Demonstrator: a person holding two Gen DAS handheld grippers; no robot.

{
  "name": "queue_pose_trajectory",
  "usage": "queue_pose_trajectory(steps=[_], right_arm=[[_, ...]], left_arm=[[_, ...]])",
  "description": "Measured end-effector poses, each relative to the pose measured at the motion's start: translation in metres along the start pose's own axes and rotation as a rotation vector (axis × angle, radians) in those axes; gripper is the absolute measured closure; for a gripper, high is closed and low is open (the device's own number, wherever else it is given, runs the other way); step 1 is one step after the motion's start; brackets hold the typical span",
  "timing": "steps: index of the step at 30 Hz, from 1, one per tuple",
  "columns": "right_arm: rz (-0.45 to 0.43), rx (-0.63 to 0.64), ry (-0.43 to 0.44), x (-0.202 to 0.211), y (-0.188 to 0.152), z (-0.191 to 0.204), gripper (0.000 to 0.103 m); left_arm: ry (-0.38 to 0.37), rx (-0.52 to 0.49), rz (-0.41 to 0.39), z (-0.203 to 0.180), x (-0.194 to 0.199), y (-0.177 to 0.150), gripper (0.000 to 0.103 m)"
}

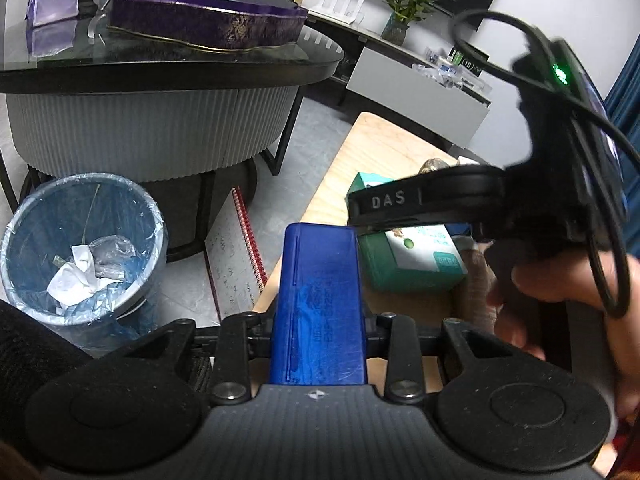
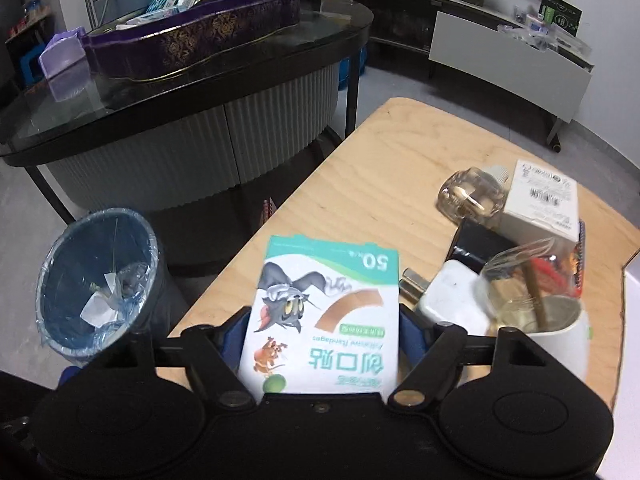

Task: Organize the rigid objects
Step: 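Grasp the blue plastic box with left tool while right tool grasps teal bandage box, then carry blue box and teal bandage box over the white orange-rimmed box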

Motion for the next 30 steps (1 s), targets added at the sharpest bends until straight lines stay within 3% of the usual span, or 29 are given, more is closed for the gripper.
queue_pose_trajectory(steps=[7, 13, 30], right_arm=[[-0.157, -0.018, 0.004, 0.056, -0.001, -0.01, 0.019], [-0.239, -0.037, -0.027, 0.12, -0.017, -0.044, 0.019], [-0.457, -0.239, -0.294, 0.267, -0.092, -0.164, 0.019]], left_arm=[[-0.031, -0.011, -0.031, -0.009, 0.007, 0.002, 0.07], [-0.059, -0.026, -0.07, -0.028, 0.025, 0.01, 0.07], [-0.189, -0.319, -0.16, -0.17, 0.066, 0.013, 0.07]])
Point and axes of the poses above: each gripper's, at about its wrist camera, not at the fingertips, and x roughly against the way its jaws point, z to its left, y to its top, the point moved 8 cm from there along -x, roughly the way its jaws point
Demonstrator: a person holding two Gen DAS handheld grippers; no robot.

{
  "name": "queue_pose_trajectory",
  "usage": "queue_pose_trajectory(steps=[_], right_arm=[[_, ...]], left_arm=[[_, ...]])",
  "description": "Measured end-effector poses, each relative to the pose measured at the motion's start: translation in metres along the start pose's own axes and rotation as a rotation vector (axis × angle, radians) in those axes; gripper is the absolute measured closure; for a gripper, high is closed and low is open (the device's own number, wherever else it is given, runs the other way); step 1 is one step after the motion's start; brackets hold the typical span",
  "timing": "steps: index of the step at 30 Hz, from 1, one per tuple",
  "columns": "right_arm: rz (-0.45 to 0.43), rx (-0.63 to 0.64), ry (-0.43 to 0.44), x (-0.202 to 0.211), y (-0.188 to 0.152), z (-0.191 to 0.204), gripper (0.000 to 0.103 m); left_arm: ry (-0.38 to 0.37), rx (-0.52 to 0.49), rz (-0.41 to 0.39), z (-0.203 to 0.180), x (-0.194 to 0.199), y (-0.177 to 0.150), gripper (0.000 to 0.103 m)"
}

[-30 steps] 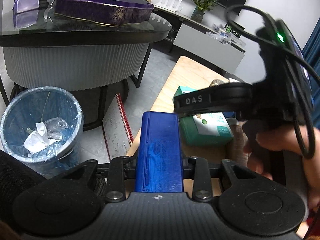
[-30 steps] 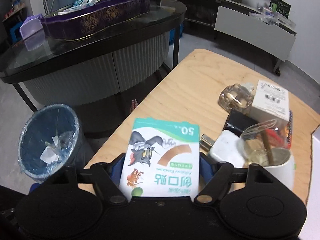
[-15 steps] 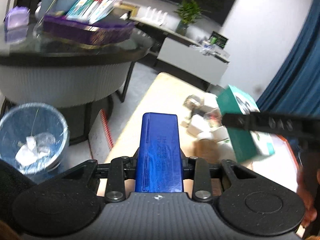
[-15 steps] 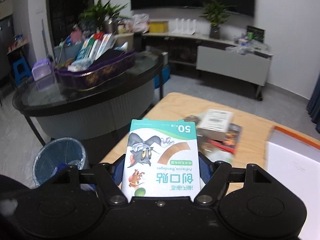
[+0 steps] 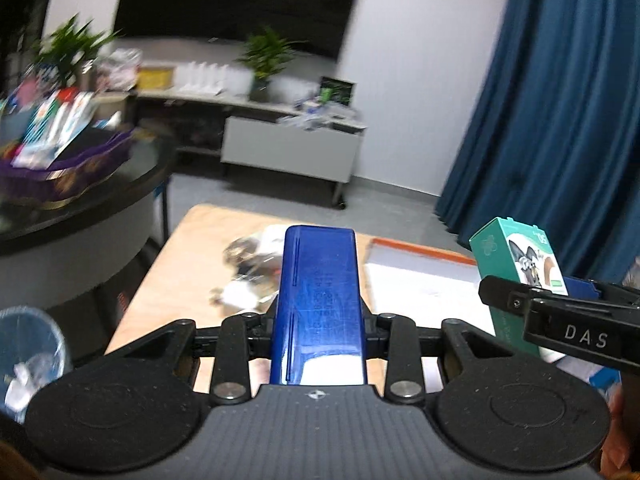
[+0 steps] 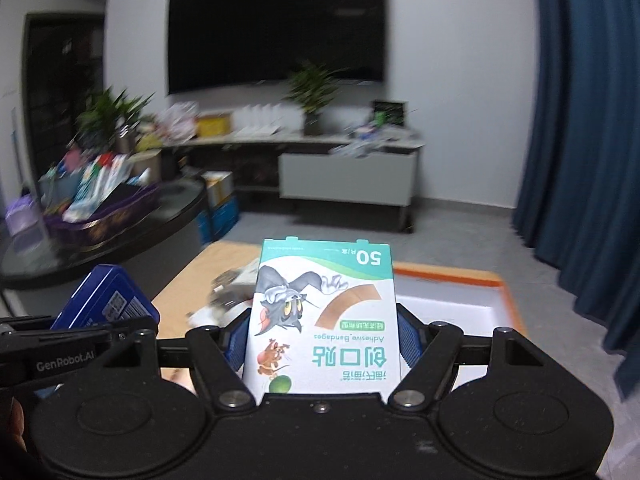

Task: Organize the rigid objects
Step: 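Carry blue box and teal bandage box over the white orange-rimmed box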

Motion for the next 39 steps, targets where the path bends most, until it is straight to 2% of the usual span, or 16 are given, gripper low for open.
queue_pose_trajectory(steps=[6, 14, 25, 39], right_arm=[[-0.04, -0.068, -0.067, 0.019, 0.0, -0.035, 0.019], [-0.065, -0.134, -0.106, 0.029, -0.007, -0.068, 0.019], [-0.031, -0.144, -0.102, 0.012, -0.026, -0.086, 0.019], [0.058, -0.143, -0.098, -0.031, -0.039, -0.091, 0.019]], left_arm=[[-0.061, -0.064, 0.003, -0.041, -0.01, 0.005, 0.07], [-0.085, -0.108, 0.017, -0.065, -0.023, -0.003, 0.07], [-0.067, -0.131, 0.051, -0.071, -0.04, -0.012, 0.07], [-0.071, -0.087, 0.111, -0.06, -0.071, -0.018, 0.07]])
Point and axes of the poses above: each gripper's, at about its wrist camera, not at the fingertips, and x roughly against the way its jaws point, z to its left, y to its top, the point moved 8 cm from there along -x, roughly the way its jaws point
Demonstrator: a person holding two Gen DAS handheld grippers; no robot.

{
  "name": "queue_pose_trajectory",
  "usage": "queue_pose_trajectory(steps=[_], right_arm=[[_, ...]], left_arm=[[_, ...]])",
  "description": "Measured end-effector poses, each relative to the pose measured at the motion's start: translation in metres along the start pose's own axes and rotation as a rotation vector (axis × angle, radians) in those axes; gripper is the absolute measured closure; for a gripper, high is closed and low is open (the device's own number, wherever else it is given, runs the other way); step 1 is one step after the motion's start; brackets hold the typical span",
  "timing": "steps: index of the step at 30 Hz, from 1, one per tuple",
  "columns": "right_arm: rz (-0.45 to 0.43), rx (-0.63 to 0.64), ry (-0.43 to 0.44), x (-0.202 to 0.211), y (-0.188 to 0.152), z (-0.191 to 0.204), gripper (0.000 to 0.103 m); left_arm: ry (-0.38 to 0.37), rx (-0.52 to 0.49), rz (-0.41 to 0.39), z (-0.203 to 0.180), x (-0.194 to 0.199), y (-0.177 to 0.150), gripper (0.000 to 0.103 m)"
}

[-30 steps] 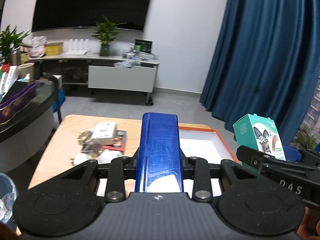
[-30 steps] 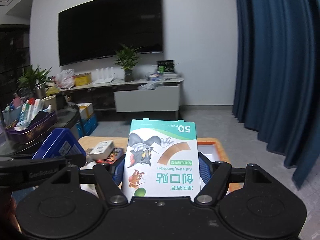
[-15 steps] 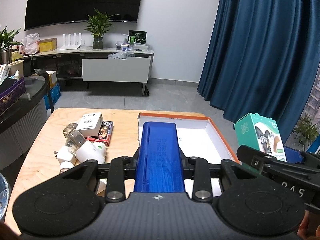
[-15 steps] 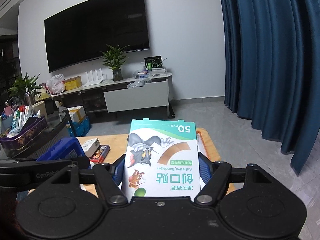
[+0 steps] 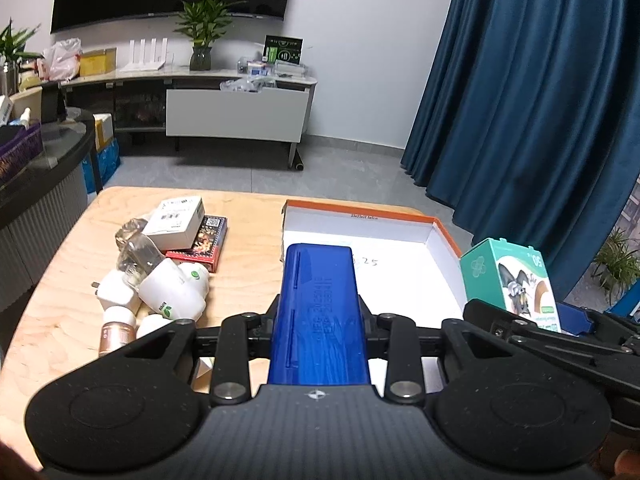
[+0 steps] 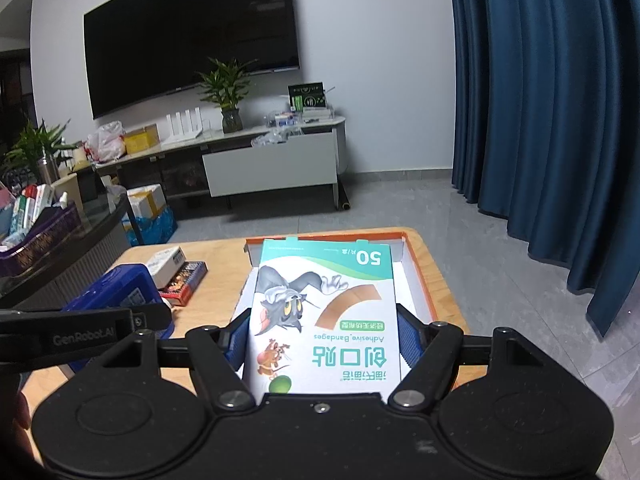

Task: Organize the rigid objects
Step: 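Carry blue box and teal bandage box over the white orange-rimmed box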

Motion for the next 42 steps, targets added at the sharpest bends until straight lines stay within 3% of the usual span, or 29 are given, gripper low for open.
queue_pose_trajectory(steps=[14, 42], right_arm=[[0.056, -0.016, -0.039, -0.035, 0.016, -0.011, 0.019], [0.078, -0.026, -0.045, -0.068, 0.046, -0.029, 0.019]], left_arm=[[-0.048, -0.022, 0.056, -0.012, -0.028, 0.015, 0.07], [-0.079, -0.034, 0.104, -0.027, -0.067, 0.036, 0.07]])
Point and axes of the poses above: each gripper's, at about its wrist camera, not at the fingertips, and x roughly against the way its jaws point, z to its left, y to its top, the point moved 8 cm from there along -x, roughly the way its jaws point
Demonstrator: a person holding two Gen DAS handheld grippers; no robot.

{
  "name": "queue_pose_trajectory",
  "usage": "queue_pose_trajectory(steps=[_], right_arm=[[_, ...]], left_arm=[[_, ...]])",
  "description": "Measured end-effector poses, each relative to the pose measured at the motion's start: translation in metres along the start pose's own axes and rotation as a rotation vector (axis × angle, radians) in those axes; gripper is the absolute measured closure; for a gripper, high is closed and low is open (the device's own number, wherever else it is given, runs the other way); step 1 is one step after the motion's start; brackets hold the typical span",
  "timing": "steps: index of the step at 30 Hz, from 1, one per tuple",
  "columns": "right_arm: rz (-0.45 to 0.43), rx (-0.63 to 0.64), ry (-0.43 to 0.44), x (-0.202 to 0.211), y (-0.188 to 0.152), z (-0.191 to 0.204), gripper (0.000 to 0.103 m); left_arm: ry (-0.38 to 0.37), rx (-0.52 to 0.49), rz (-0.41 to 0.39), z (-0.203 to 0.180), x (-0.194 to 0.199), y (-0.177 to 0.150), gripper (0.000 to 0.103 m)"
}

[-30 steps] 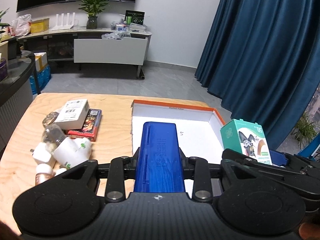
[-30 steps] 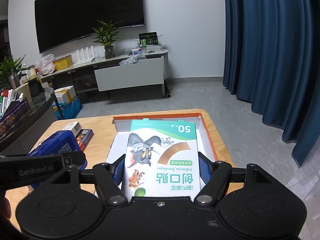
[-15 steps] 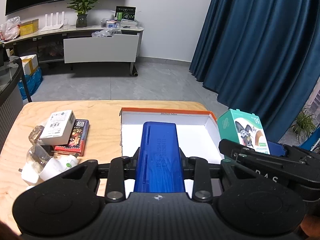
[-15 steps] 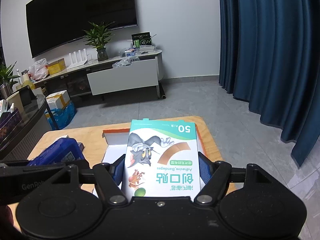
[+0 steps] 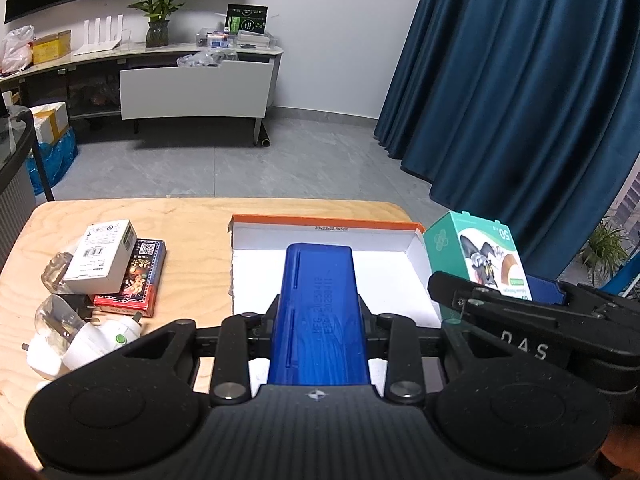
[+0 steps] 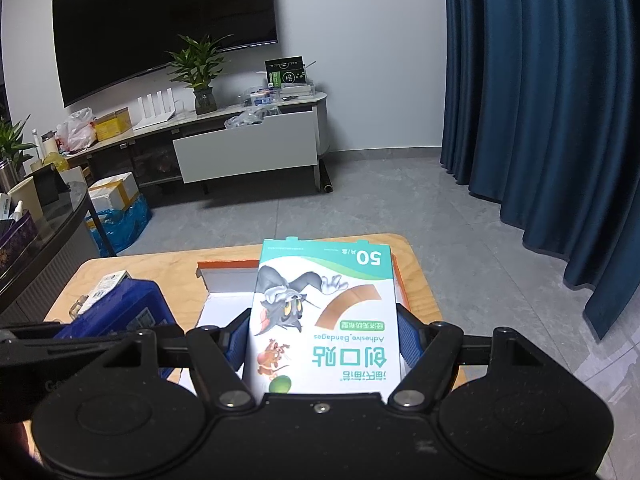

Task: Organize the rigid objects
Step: 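Carry blue box and teal bandage box over the white orange-rimmed box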

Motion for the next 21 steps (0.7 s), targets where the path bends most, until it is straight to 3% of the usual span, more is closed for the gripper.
queue_pose_trajectory(steps=[21], right_arm=[[0.035, 0.018, 0.002, -0.0091, 0.0017, 0.0017, 0.019]], left_arm=[[0.0, 0.004, 0.007, -0.001, -0.0018, -0.0017, 0.07]])
Point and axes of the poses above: each gripper's, at about its wrist camera, not at the fingertips, and x roughly against the way its jaws point, z to its left, y to its top, the point moved 8 cm from there along -x, roughly the way its jaws point
